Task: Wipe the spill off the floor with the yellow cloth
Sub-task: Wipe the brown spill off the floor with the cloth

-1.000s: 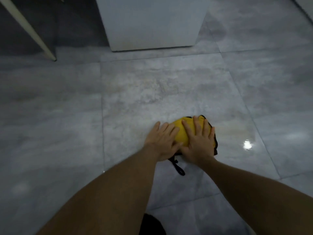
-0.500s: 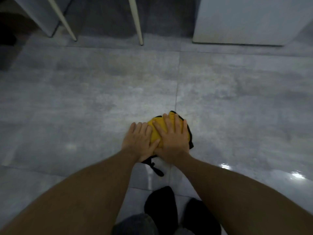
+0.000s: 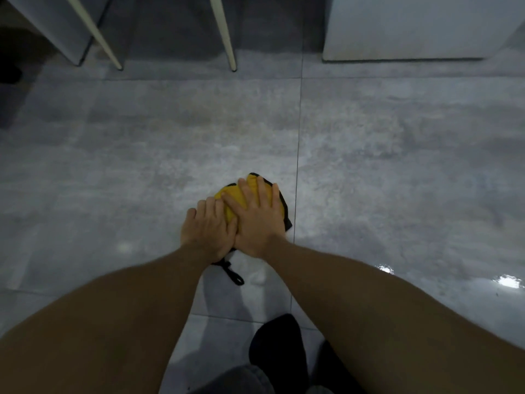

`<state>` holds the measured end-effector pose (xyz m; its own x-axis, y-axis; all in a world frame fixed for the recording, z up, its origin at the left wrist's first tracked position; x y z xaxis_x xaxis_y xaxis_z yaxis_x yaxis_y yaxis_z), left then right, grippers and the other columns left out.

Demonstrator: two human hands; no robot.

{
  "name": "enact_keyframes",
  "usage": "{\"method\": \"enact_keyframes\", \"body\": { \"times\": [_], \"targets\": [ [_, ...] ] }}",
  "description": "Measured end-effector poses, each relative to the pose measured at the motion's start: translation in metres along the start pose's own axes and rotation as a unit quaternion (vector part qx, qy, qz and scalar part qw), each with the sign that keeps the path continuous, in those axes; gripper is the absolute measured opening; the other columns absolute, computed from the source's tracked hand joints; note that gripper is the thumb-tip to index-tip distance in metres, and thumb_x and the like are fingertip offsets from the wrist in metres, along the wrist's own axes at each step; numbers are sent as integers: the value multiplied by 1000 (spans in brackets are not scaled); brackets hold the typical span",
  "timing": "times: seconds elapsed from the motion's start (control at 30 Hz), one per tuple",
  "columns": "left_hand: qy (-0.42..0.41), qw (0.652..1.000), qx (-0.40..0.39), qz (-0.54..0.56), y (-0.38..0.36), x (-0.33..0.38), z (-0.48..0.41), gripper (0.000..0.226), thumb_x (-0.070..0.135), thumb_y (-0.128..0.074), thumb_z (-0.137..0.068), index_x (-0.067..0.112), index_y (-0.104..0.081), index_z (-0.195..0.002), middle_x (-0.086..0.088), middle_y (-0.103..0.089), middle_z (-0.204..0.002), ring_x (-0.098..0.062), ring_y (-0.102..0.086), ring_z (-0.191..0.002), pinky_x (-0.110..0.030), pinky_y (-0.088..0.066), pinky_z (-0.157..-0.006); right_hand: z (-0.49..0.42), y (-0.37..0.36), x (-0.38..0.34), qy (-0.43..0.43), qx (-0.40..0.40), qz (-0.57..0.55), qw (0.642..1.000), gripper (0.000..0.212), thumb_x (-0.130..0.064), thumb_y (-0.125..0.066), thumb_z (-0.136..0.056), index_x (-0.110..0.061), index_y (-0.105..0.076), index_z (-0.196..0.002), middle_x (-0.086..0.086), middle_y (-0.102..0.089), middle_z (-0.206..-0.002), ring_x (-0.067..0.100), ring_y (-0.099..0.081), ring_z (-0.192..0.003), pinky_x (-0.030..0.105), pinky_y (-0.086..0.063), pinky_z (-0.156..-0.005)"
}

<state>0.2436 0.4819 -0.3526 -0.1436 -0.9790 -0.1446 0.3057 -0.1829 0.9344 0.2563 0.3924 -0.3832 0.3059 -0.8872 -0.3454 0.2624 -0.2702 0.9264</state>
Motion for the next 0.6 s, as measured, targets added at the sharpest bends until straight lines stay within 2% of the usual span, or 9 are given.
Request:
{"method": "enact_keyframes", "body": {
  "times": [0.17,0.33,0.43,0.53,0.6],
  "targets": [
    [19,1000,-1,7,11,-9,-20,47,43,-34,-100,4,-48,-121,-17,-52,-115,-35,-48,-103,-45,-38,-87,-25,9,-5,17,12,27,999,67,-59,-37,-96,-44,-21,-159,7,-7,-173,43,4,-157,67,11,-121],
    [16,999,39,9,26,-15,-36,49,44,-31,-99,2,-49,-119,-18,-53,-111,-34,-48,-100,-46,-41,-84,-39,25,-2,10,23,22,999,65,-56,-36,-97,-43,-23,-159,6,-8,-173,41,4,-157,66,6,-122],
    [-13,998,46,33,40,23,-51,56,46,-23,-95,3,-49,-119,-18,-53,-112,-34,-48,-101,-46,-39,-84,-31,38,39,-35,41,10,998,62,-53,-34,-100,-43,-22,-159,6,-7,-173,41,2,-157,66,4,-122],
    [-39,998,38,45,50,74,-68,51,43,-27,-100,6,-41,-132,-15,-47,-128,-32,-42,-116,-43,-34,-95,-15,56,91,-79,61,10,995,60,-51,-31,-100,-43,-24,-159,7,-10,-173,43,-3,-156,65,0,-122],
    [-64,996,43,53,58,109,-75,52,43,-28,-100,7,-38,-136,-14,-45,-132,-31,-41,-119,-43,-33,-98,-2,65,123,-110,67,18,991,59,-49,-31,-101,-43,-24,-159,6,-10,-173,43,-4,-156,65,-1,-122]
  ]
}}
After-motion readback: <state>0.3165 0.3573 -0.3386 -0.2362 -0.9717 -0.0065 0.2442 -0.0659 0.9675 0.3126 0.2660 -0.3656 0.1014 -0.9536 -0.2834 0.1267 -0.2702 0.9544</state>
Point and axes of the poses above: each hand's wrist, its own z-axis away from the middle knuckle, its own y-axis out of the back of the hand, x = y × z, the point moved 10 cm from there along -z, towards the middle knuckle
